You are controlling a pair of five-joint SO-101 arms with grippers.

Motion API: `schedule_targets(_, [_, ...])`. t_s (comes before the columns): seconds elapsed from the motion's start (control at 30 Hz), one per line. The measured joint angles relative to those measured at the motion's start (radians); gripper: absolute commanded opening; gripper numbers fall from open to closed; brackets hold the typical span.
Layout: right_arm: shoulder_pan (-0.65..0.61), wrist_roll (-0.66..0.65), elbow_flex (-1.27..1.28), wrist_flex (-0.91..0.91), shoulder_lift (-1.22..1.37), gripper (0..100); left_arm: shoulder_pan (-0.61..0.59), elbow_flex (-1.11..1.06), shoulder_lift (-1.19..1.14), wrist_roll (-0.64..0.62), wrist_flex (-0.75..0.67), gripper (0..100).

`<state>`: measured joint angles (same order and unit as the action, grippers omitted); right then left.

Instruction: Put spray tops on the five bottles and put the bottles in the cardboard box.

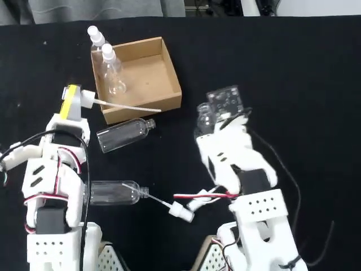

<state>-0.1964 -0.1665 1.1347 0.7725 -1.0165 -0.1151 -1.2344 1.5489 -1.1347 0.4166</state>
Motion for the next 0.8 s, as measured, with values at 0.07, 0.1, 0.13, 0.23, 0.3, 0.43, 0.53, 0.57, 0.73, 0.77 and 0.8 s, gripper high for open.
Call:
schedule_targets(0.07, [-0.005,-0.008,0.021,-0.037,0.000,8.2,-0.002,-0.003,0.014,0.000,0.000,3])
schedule_targets(0.1, [-0.005,-0.009,0.028,-0.051,0.000,8.2,-0.002,-0.003,0.018,0.000,0.000,3])
schedule_targets(0.13, [-0.005,-0.009,0.031,-0.060,0.000,8.2,-0.002,-0.003,0.021,0.000,0.000,3])
schedule_targets(0.23, [-0.005,-0.009,0.031,-0.074,0.000,8.4,-0.029,-0.003,0.025,-0.005,0.000,3])
schedule_targets(0.3, [-0.005,-0.012,0.031,-0.074,0.000,8.5,-0.051,-0.003,0.025,-0.028,0.000,3])
schedule_targets(0.43, [-0.037,-0.015,0.031,-0.074,0.000,8.5,-0.100,-0.006,0.025,-0.060,0.000,3])
schedule_targets(0.53, [-0.080,-0.015,0.031,-0.074,0.000,8.5,-0.110,-0.028,0.025,-0.069,0.000,3])
schedule_targets(0.57, [-0.095,-0.015,0.031,-0.074,0.000,8.5,-0.110,-0.031,0.025,-0.072,0.000,3])
schedule_targets(0.73, [-0.140,-0.020,0.031,-0.074,0.000,8.2,-0.110,-0.037,0.028,-0.072,0.000,3])
schedule_targets(0.77, [-0.150,-0.034,0.031,-0.074,0.000,8.2,-0.110,-0.043,0.028,-0.072,0.000,3])
schedule_targets(0.8, [-0.164,-0.055,0.031,-0.074,0.000,8.2,-0.110,-0.046,0.028,-0.072,0.000,3])
